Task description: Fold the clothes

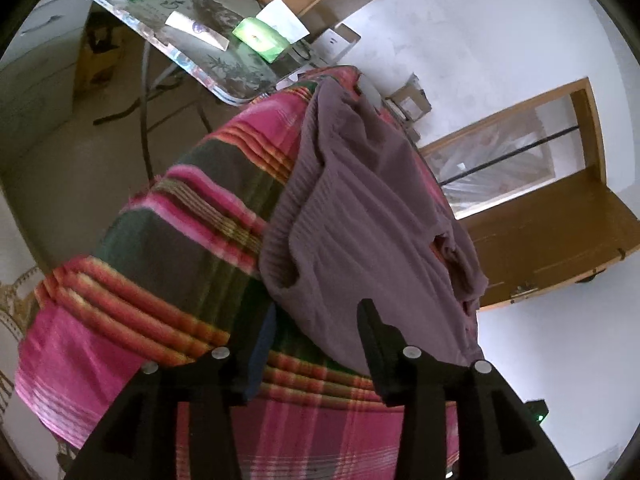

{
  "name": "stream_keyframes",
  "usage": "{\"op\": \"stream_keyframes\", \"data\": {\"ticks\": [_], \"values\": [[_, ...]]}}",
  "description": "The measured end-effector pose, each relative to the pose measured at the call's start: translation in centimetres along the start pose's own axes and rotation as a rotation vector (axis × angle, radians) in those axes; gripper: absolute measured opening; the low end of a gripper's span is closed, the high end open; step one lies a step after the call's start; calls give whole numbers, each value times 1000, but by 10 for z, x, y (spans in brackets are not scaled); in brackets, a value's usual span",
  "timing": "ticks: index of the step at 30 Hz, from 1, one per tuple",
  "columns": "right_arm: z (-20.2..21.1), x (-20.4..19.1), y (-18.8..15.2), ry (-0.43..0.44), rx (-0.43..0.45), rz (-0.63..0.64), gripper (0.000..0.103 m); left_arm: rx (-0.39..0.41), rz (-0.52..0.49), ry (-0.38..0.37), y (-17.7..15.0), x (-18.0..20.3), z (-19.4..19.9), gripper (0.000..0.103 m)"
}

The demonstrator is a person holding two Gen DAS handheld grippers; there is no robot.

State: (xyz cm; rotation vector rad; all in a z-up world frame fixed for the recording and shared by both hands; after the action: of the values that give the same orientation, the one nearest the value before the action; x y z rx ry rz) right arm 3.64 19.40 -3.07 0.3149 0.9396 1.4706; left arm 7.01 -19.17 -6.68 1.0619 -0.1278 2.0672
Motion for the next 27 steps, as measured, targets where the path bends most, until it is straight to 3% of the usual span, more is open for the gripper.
{"op": "stream_keyframes", "data": {"ticks": [3,9,12,15,17,20,25,27], "values": [[12,29,-5,-47,21,-79,34,-42,2,11,-6,3,-15,43],[33,75,-13,-122,63,-207,38,-28,44,9,-2,6,-24,44],[40,91,-11,-137,90,-252,49,-20,68,-1,0,6,-26,43],[39,101,-9,-138,99,-285,50,-5,91,3,1,3,-28,33],[36,108,-5,-142,96,-296,50,9,100,9,3,1,-28,19],[32,120,2,-138,108,-328,50,36,101,8,7,-1,-25,11],[30,133,9,-92,135,-414,50,84,98,-15,15,6,-19,7],[31,134,9,-98,140,-402,41,95,102,-23,17,8,-17,7]]}}
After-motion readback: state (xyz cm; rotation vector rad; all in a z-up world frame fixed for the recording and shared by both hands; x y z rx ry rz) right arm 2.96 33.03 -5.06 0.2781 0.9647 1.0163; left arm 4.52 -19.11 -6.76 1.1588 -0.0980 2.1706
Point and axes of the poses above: each gripper's, at about its wrist camera, not at the fingertips, and z roughly against the way its jaws point, x to its right, y to its top, the point moved 10 cm from there along -z, roughly the way its jaws point, and after that the axes turned 3 degrees about z, right-handed, at the moved point
